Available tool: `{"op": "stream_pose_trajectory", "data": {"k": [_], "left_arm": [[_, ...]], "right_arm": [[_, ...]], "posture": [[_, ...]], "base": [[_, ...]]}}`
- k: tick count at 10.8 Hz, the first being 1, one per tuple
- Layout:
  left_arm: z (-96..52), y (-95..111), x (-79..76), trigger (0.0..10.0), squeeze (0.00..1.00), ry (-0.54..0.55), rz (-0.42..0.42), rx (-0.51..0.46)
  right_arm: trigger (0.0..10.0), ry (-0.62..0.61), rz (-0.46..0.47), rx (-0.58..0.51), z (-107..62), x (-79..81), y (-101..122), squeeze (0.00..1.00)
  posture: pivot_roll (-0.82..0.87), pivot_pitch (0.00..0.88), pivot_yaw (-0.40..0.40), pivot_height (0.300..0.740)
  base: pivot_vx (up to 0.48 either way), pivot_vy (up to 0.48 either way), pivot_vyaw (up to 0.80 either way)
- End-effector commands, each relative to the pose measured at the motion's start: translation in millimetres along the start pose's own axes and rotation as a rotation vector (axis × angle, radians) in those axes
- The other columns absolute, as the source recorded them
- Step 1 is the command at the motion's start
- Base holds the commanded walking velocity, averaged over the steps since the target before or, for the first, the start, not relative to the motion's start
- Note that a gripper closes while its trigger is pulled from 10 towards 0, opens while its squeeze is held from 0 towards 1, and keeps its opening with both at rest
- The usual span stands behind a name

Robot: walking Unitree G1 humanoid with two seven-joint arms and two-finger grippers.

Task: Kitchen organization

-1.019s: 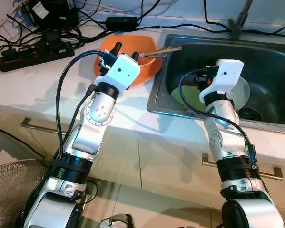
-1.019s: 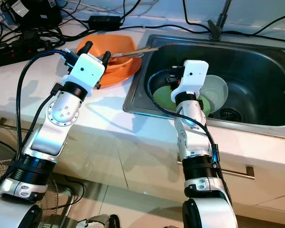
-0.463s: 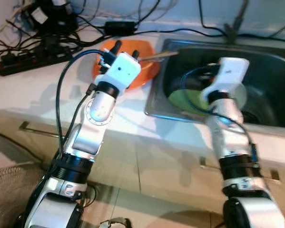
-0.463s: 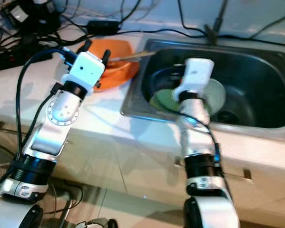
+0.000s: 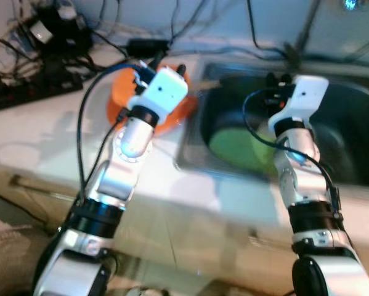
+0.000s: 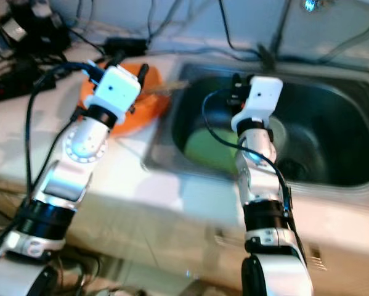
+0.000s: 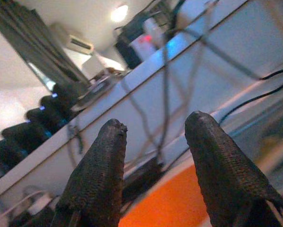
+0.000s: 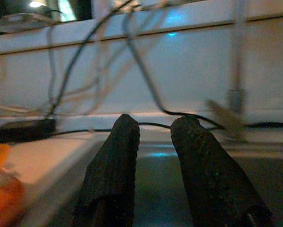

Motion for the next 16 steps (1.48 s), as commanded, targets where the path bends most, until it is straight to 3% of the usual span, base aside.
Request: {"op": "stream_pose_trajectory", "data": {"k": [1,6,9,16], "left_arm": [[-1.2,-3.8,7.2,10.0,0.0,0.021,0.01,0.006],[-3.1,-0.5,5.9,10.0,0.0,0.008,0.0,-0.013],[-9.5,1.9,-2.2,10.0,0.0,-0.133,0.063,-0.073],[-9.8,-4.5,-2.5,10.0,0.0,-0.154,0.075,-0.04]], "right_arm": [[10.0,0.026,0.019,0.003,0.6,11.2,-1.6,0.0],[10.0,0.025,0.022,0.009,-0.6,11.7,-4.1,0.0],[10.0,0.024,0.027,0.012,-0.6,12.4,-5.3,0.0],[10.0,0.018,0.028,0.021,-0.8,11.8,-7.4,0.0]], "posture": [[0.08,0.098,0.049,0.74],[0.09,0.076,0.055,0.74],[0.09,0.056,0.06,0.74],[0.09,0.081,0.056,0.74]], "base": [[0.0,0.0,0.0],[0.0,0.0,0.0],[0.0,0.0,0.0],[0.0,0.0,0.0]]}}
Point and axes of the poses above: a point about 5 cm out from each wrist's last joint towards the gripper, its own z axis pointing out of the wrist towards the gripper, its own y axis along the axis of the wrist's last joint, x = y × z, the point moved 2 cm from there along z, pointing out of the wrist towards the gripper, and after that the axes turned 8 degrees about z, right-handed, at the moved point
